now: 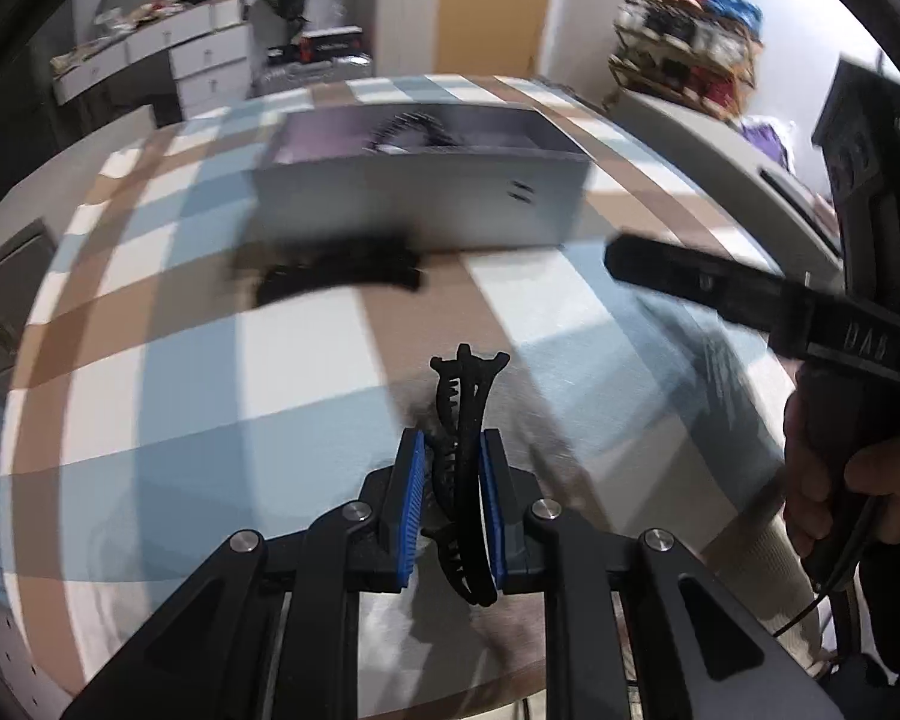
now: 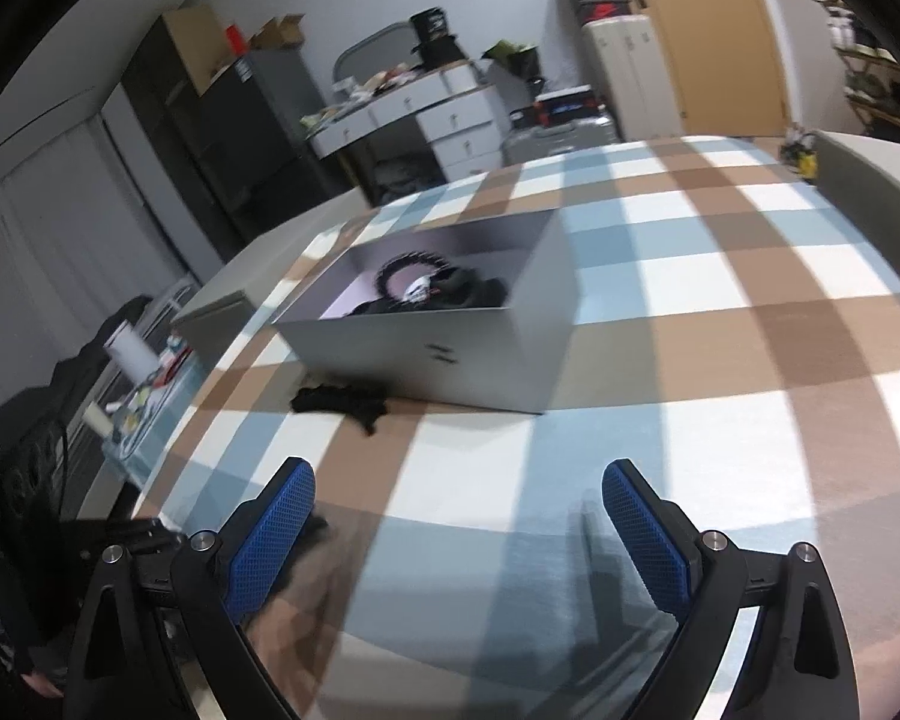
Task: Organize jewelry
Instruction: 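Grasp the black comb-shaped hair piece with the left gripper, then grasp the second black comb piece with the right gripper while the left holds its comb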
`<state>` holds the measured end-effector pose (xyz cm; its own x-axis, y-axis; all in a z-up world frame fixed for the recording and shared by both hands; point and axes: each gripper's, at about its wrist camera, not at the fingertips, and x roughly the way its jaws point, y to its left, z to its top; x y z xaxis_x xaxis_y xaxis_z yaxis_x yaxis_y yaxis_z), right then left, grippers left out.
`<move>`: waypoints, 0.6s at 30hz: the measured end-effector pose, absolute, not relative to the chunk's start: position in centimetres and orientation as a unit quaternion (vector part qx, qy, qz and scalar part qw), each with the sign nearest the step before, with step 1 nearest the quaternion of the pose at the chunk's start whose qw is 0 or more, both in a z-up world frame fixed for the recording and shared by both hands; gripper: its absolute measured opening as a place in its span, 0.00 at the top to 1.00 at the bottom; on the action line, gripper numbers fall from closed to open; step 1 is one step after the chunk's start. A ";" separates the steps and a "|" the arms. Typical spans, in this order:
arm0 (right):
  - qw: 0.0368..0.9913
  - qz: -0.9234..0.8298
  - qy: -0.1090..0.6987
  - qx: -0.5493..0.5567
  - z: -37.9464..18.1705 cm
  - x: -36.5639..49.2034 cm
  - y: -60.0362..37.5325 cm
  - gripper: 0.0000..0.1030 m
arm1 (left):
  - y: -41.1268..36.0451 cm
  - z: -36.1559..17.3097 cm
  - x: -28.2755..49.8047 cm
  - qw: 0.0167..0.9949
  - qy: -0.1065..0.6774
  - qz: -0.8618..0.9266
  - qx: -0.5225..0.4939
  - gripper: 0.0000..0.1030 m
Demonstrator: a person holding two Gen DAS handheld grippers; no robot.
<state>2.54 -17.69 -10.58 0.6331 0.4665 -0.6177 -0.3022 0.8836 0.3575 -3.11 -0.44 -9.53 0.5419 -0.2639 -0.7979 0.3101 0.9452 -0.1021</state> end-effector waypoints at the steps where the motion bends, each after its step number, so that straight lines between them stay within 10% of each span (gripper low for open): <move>1: 0.895 0.219 0.373 0.107 -10.6 2.7 -17.1 0.05 | 0.6 -9.2 -3.1 0.883 0.444 -0.153 0.016 0.87; 18: 0.867 0.253 0.429 -0.013 -12.6 7.8 -5.8 0.21 | 12.6 -8.6 -2.1 0.914 0.389 -0.010 -0.117 0.87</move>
<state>7.81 -5.76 -12.59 0.5032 0.4277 -0.7509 -0.4499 0.8715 0.1949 -2.07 12.59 -8.62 0.6969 -0.1094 -0.7088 -0.0720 0.9726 -0.2209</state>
